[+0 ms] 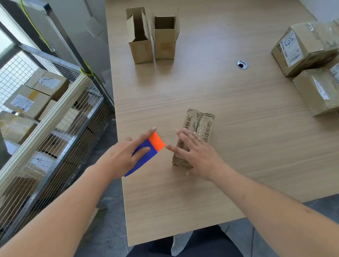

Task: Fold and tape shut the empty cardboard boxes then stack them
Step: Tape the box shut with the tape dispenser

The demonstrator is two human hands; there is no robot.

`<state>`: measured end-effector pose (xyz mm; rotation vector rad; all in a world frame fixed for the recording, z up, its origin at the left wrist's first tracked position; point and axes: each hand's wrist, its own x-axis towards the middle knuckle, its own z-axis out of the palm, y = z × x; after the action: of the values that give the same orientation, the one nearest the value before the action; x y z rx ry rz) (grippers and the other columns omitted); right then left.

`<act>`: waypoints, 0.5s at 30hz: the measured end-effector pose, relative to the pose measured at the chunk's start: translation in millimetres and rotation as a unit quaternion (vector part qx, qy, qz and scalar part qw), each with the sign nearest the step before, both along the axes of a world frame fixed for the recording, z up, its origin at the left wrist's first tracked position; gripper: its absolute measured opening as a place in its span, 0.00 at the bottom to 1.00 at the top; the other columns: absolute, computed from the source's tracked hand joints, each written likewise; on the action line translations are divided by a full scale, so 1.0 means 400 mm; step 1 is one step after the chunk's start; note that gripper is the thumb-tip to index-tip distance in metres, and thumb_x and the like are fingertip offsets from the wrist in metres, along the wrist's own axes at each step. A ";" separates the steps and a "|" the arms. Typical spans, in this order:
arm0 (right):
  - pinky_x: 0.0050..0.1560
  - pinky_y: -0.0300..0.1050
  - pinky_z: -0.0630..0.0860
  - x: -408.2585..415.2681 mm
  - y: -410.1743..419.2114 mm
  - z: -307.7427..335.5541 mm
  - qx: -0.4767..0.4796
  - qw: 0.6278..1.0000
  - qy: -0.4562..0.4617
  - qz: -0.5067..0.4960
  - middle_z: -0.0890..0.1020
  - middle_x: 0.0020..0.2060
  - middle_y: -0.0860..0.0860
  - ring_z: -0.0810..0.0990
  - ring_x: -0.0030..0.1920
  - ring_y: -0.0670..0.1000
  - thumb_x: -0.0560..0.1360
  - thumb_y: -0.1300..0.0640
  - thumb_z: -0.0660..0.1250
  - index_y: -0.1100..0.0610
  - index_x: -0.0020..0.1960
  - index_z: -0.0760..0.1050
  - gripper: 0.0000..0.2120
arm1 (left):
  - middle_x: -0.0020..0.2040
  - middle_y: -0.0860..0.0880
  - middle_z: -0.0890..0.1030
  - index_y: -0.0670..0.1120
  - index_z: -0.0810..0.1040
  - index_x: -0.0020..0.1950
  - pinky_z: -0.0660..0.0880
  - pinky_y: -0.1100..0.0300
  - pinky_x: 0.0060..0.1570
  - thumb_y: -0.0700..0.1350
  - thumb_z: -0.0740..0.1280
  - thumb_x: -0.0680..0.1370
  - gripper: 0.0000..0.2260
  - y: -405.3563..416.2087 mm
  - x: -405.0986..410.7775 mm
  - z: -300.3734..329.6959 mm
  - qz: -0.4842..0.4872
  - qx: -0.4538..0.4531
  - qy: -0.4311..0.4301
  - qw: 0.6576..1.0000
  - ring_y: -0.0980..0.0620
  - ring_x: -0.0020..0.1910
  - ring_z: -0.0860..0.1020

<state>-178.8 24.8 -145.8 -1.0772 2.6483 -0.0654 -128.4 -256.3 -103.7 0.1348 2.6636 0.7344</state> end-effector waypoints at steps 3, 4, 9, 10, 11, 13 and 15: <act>0.80 0.56 0.57 0.007 0.041 -0.002 -0.025 0.992 0.017 -0.122 0.57 0.79 0.57 0.54 0.80 0.61 0.69 0.50 0.80 0.40 0.81 0.55 0.49 | 0.49 0.50 0.70 0.71 0.46 0.80 0.74 0.49 0.52 0.64 0.50 0.83 0.26 0.006 -0.003 0.018 -0.018 0.024 0.070 0.997 0.47 0.44 0.73; 0.80 0.55 0.56 0.008 0.055 -0.013 -0.038 0.989 0.019 -0.139 0.58 0.80 0.56 0.55 0.80 0.60 0.72 0.53 0.78 0.41 0.81 0.56 0.46 | 0.50 0.50 0.70 0.70 0.47 0.81 0.74 0.49 0.52 0.64 0.50 0.83 0.26 0.006 -0.004 0.022 -0.023 0.029 0.087 0.995 0.47 0.44 0.73; 0.82 0.54 0.49 -0.015 0.106 -0.046 -0.126 0.986 -0.049 -0.097 0.57 0.82 0.51 0.48 0.83 0.55 0.73 0.65 0.68 0.42 0.79 0.62 0.40 | 0.56 0.51 0.70 0.67 0.49 0.82 0.74 0.49 0.53 0.61 0.54 0.83 0.28 0.011 -0.005 0.048 -0.038 0.057 0.116 0.991 0.48 0.47 0.73; 0.82 0.53 0.49 -0.024 0.114 -0.042 -0.149 0.981 -0.084 -0.093 0.58 0.82 0.50 0.48 0.83 0.54 0.73 0.65 0.67 0.42 0.78 0.66 0.37 | 0.57 0.51 0.70 0.66 0.48 0.82 0.75 0.49 0.53 0.59 0.55 0.83 0.28 0.015 -0.003 0.054 -0.045 0.061 0.114 0.991 0.48 0.48 0.73; 0.82 0.52 0.48 -0.034 0.120 -0.028 -0.175 0.972 -0.124 -0.095 0.59 0.81 0.50 0.49 0.83 0.52 0.74 0.62 0.68 0.43 0.76 0.70 0.33 | 0.58 0.51 0.70 0.66 0.48 0.82 0.75 0.49 0.53 0.57 0.57 0.83 0.29 0.019 -0.001 0.058 -0.050 0.066 0.110 0.990 0.48 0.48 0.74; 0.80 0.47 0.55 -0.049 0.122 0.009 -0.249 0.937 -0.202 -0.138 0.68 0.78 0.49 0.58 0.80 0.49 0.77 0.55 0.71 0.45 0.72 0.75 0.23 | 0.59 0.51 0.71 0.66 0.48 0.82 0.75 0.48 0.54 0.55 0.58 0.82 0.31 0.033 0.003 0.067 -0.060 0.076 0.104 0.990 0.48 0.49 0.74; 0.72 0.43 0.70 -0.060 0.102 0.067 -0.368 0.852 -0.295 -0.228 0.78 0.68 0.48 0.75 0.70 0.47 0.80 0.52 0.71 0.46 0.70 0.77 0.18 | 0.60 0.52 0.70 0.67 0.48 0.82 0.75 0.50 0.54 0.54 0.59 0.82 0.31 0.052 0.000 0.074 -0.066 0.088 0.099 0.989 0.48 0.49 0.74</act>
<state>-202.7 65.5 -118.9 -0.4178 2.2259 -1.3593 -128.2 -235.5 -74.0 0.4481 2.7366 0.9558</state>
